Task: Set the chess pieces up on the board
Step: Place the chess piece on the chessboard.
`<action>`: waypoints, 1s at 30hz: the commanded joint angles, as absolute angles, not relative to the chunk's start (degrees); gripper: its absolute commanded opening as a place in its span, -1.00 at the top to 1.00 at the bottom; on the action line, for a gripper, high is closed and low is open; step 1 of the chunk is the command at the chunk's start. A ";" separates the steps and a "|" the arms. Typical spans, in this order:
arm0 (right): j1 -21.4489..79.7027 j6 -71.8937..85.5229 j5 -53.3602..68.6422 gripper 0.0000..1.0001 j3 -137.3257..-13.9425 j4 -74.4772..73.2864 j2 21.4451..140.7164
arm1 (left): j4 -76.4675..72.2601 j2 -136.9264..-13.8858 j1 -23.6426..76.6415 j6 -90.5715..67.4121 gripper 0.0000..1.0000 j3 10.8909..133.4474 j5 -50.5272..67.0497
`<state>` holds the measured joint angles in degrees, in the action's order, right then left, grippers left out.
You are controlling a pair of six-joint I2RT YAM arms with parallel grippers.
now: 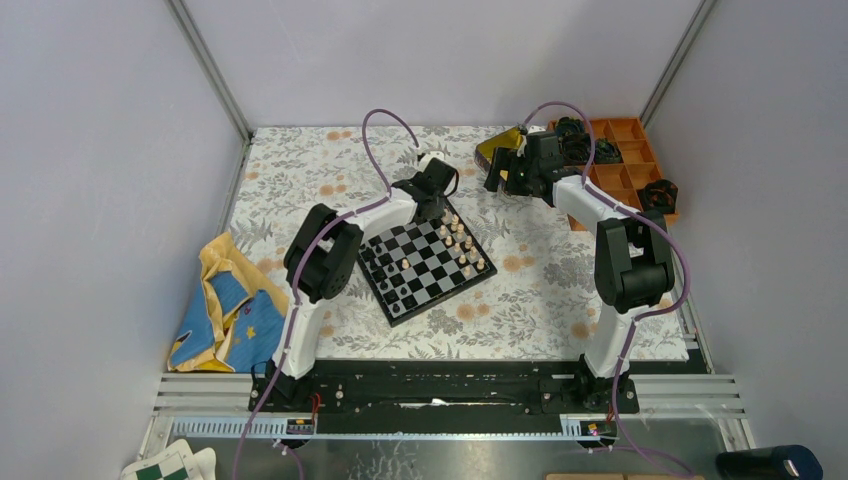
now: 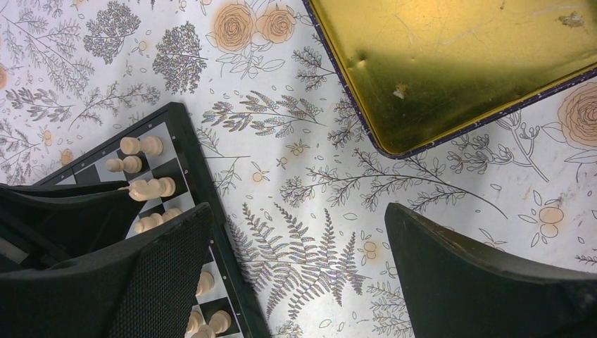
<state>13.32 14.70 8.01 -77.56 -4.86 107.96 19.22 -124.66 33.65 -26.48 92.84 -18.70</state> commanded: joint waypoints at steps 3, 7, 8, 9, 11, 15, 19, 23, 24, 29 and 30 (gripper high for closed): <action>12.66 13.54 7.24 -1.00 -79.39 -5.17 107.76 | 19.66 -122.35 32.80 -27.05 0.33 91.30 -21.72; 12.57 13.45 6.99 -1.00 -79.41 -5.26 107.33 | 19.73 -121.20 32.76 -27.07 0.31 90.74 -21.42; 12.47 13.45 7.03 -1.00 -79.45 -5.27 107.32 | 19.76 -121.04 32.78 -27.07 0.31 90.65 -21.32; 12.44 13.51 7.03 -1.00 -79.45 -5.30 107.29 | 19.81 -120.65 32.77 -27.07 0.31 90.55 -21.29; 12.44 13.53 7.11 -1.00 -79.37 -5.27 107.26 | 19.79 -119.99 32.78 -27.07 0.30 90.07 -21.35; 12.48 13.86 7.53 -1.00 -79.04 -4.98 107.31 | 19.78 -118.57 32.78 -27.14 0.27 89.12 -21.49; 12.48 14.02 7.73 -1.00 -78.84 -4.80 107.37 | 19.83 -117.44 32.78 -27.33 0.19 88.40 -21.61; 12.48 14.14 7.82 -1.00 -78.66 -4.49 107.32 | 19.80 -116.50 32.78 -27.42 0.11 87.73 -21.78; 12.44 14.15 7.82 -1.00 -78.60 -4.48 107.34 | 19.83 -116.32 32.78 -27.42 0.10 87.63 -21.74; 12.48 14.15 7.82 -1.00 -78.14 -3.98 106.96 | 19.78 -115.21 32.78 -27.07 0.04 86.70 -22.33; 12.48 14.15 7.82 -1.00 -78.14 -3.90 107.02 | 19.79 -114.94 32.78 -27.07 0.03 86.47 -22.46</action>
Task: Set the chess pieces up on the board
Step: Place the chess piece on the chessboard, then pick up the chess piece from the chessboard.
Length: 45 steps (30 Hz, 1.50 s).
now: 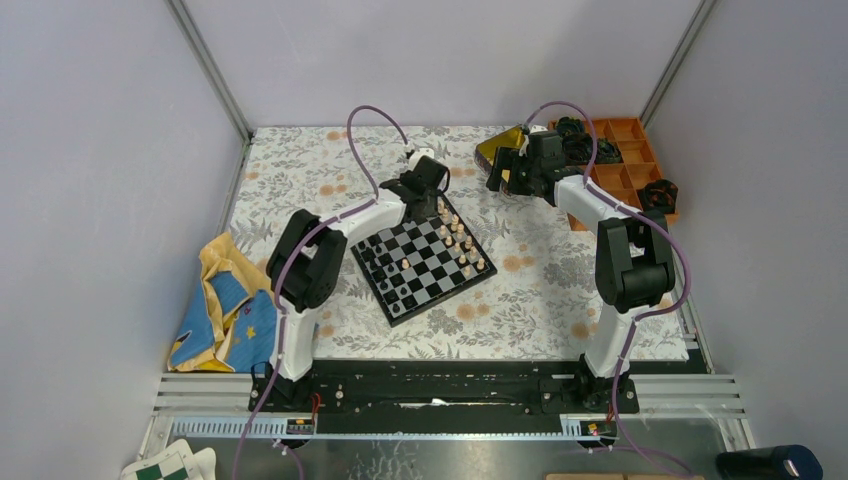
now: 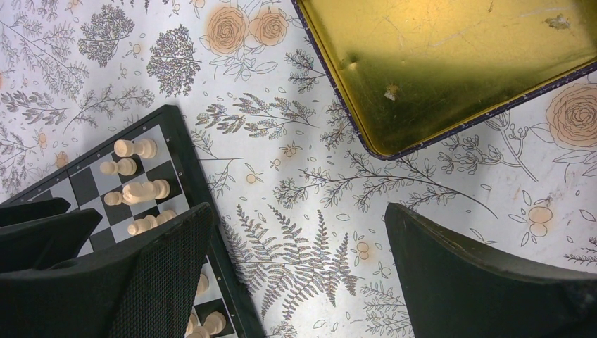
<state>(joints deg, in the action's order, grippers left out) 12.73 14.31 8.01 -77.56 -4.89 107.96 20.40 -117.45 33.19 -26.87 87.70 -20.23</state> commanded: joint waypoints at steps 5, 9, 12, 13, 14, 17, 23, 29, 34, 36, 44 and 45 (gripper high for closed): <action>12.47 14.33 8.07 -1.00 -78.24 -3.70 107.32 | 19.81 -113.26 32.78 -26.98 0.00 84.71 -22.94; 12.46 14.15 7.87 -1.00 -78.16 -3.78 107.06 | 19.79 -111.20 32.78 -26.88 0.00 82.32 -22.87; 12.40 13.99 7.61 -1.00 -77.82 -3.78 106.69 | 20.04 -109.22 32.78 -27.14 0.00 79.71 -22.21; 12.37 13.90 7.52 -1.00 -77.60 -3.78 106.58 | 20.23 -108.50 32.78 -27.35 -0.01 78.45 -21.95; 12.38 13.82 7.41 -1.00 -77.42 -3.74 106.40 | 20.49 -107.59 32.78 -27.57 -0.01 77.73 -21.60; 12.23 13.80 7.38 -1.00 -76.94 -3.46 106.13 | 20.65 -104.52 32.79 -28.35 -0.01 73.49 -20.56; 12.17 14.11 7.73 -1.00 -76.52 -3.08 106.28 | 21.26 -97.92 33.20 -29.12 -0.01 66.53 -20.01; 12.22 14.11 7.73 -1.00 -76.38 -3.09 106.29 | 21.38 -93.93 34.28 -29.62 -0.02 61.70 -18.19; 12.19 14.07 8.00 -0.99 -76.38 -3.01 106.42 | 21.11 -93.43 35.51 -28.98 -0.02 60.43 -16.56; 12.18 14.02 7.92 -1.00 -76.37 -2.99 106.34 | 20.95 -93.35 36.10 -28.46 -0.02 60.21 -16.06; 12.13 13.76 7.65 -1.00 -76.29 -3.07 106.25 | 20.75 -93.33 37.17 -27.00 -0.02 59.50 -14.90; 12.13 13.76 7.65 -1.00 -76.37 -3.10 106.30 | 20.74 -93.34 37.24 -26.80 -0.02 59.43 -14.75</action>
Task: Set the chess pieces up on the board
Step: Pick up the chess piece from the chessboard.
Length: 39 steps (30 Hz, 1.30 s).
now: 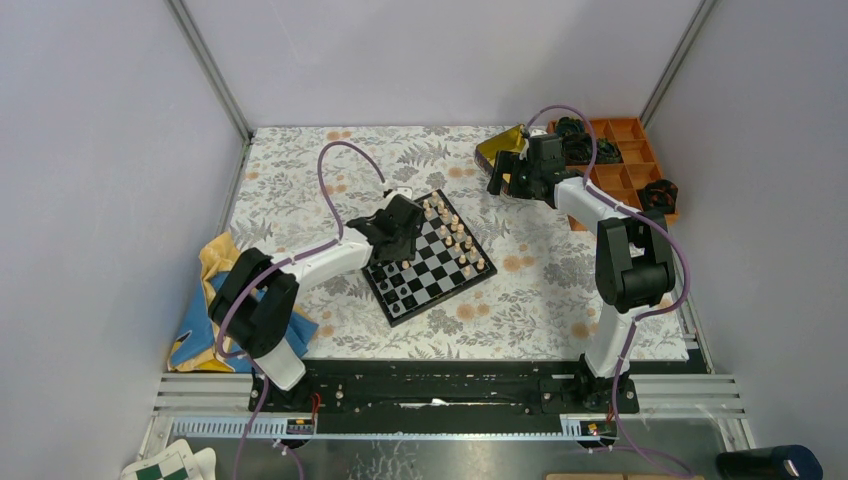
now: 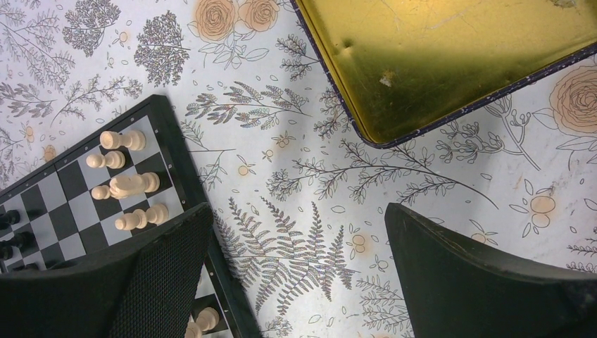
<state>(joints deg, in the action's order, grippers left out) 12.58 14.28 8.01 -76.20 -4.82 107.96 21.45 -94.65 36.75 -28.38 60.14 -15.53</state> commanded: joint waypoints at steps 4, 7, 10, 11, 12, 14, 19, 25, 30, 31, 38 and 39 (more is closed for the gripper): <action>12.04 13.71 7.73 -1.00 -76.51 -3.21 106.43 | 20.84 -93.42 37.43 -26.05 -0.02 58.94 -13.85; 12.03 13.71 7.73 -1.00 -76.64 -3.25 106.58 | 20.69 -93.58 37.74 -25.30 -0.02 58.63 -13.59; 11.96 13.81 7.81 -1.00 -76.73 -3.25 106.78 | 20.59 -93.95 37.96 -24.41 -0.02 58.67 -13.05; 11.95 13.80 7.82 -1.00 -76.73 -3.24 106.90 | 20.64 -94.04 38.03 -24.23 -0.02 58.71 -12.94; 11.95 13.75 7.81 -1.00 -76.73 -3.23 106.95 | 20.60 -94.12 38.10 -24.11 -0.02 58.71 -12.91; 12.00 13.80 7.74 -1.00 -76.73 -3.25 107.00 | 20.59 -94.14 38.17 -23.92 -0.02 58.71 -12.92; 11.94 13.78 7.62 -1.00 -76.75 -3.25 107.27 | 20.65 -94.30 38.28 -23.63 -0.02 58.67 -12.67; 11.95 13.89 7.71 -1.00 -76.73 -3.16 107.55 | 20.67 -94.46 38.47 -23.80 -0.01 58.37 -12.22; 11.95 13.84 7.68 -1.00 -76.89 -3.17 107.79 | 20.70 -94.83 38.56 -23.82 0.02 58.23 -12.06; 11.95 13.88 7.65 -1.00 -76.90 -3.21 107.80 | 20.73 -94.90 38.58 -23.82 0.02 58.20 -12.04; 11.93 13.89 7.65 -1.00 -76.99 -3.18 107.88 | 20.65 -95.25 38.76 -23.73 0.09 58.10 -11.95; 11.91 13.89 7.65 -1.00 -76.99 -3.14 107.92 | 20.65 -95.23 38.83 -23.73 0.11 58.10 -11.89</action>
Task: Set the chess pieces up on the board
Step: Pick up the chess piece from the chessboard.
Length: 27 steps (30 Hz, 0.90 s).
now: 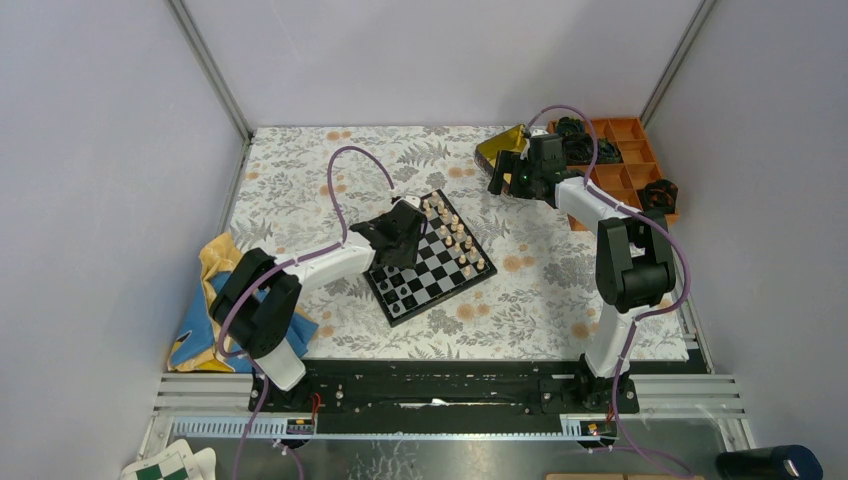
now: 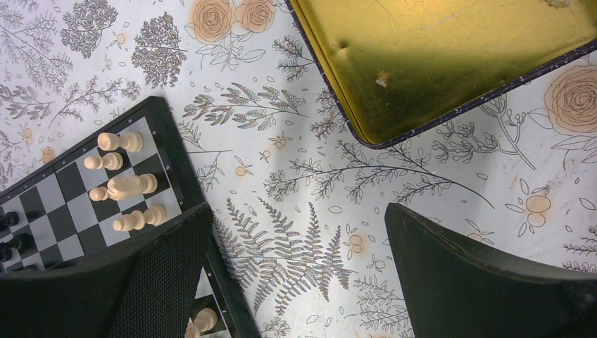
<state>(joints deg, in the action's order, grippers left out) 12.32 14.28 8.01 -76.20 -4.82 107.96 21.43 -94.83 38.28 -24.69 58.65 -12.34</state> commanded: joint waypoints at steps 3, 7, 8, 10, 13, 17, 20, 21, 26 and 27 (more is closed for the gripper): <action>11.80 13.89 7.65 -1.00 -76.98 -3.08 107.91 | 20.67 -95.36 38.84 -23.71 0.15 58.10 -11.87; 11.77 13.89 7.65 -1.00 -76.95 -3.07 107.86 | 20.61 -95.64 38.81 -23.73 0.26 58.18 -12.04; 11.78 13.89 7.72 -1.00 -76.91 -3.03 107.92 | 20.57 -95.70 38.87 -23.66 0.30 58.23 -12.04; 11.77 13.89 7.73 -1.00 -76.90 -3.07 107.79 | 20.59 -95.88 38.91 -23.73 0.36 58.27 -11.91; 11.78 13.84 7.65 -1.00 -76.82 -3.01 107.70 | 20.57 -95.85 38.89 -23.73 0.45 58.22 -11.78; 11.68 13.95 7.65 -1.00 -76.65 -3.01 107.58 | 20.57 -95.82 38.90 -23.65 0.59 58.27 -11.76; 11.69 13.92 7.56 -1.00 -76.55 -2.98 107.41 | 20.65 -95.46 38.86 -23.65 0.70 58.32 -11.78; 11.69 13.89 7.56 -1.00 -76.46 -3.03 107.33 | 20.68 -95.36 38.93 -23.64 0.73 58.42 -11.78; 11.69 13.98 7.40 -1.00 -76.38 -2.93 107.01 | 21.10 -94.66 38.89 -23.38 0.82 59.67 -12.60; 11.69 13.94 7.39 -1.00 -76.38 -2.98 106.98 | 21.33 -94.70 38.93 -23.30 0.85 60.26 -12.99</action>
<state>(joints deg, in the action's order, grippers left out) 12.19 14.28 8.01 -76.20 -4.80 107.96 21.41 -95.20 38.59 -24.43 58.61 -11.90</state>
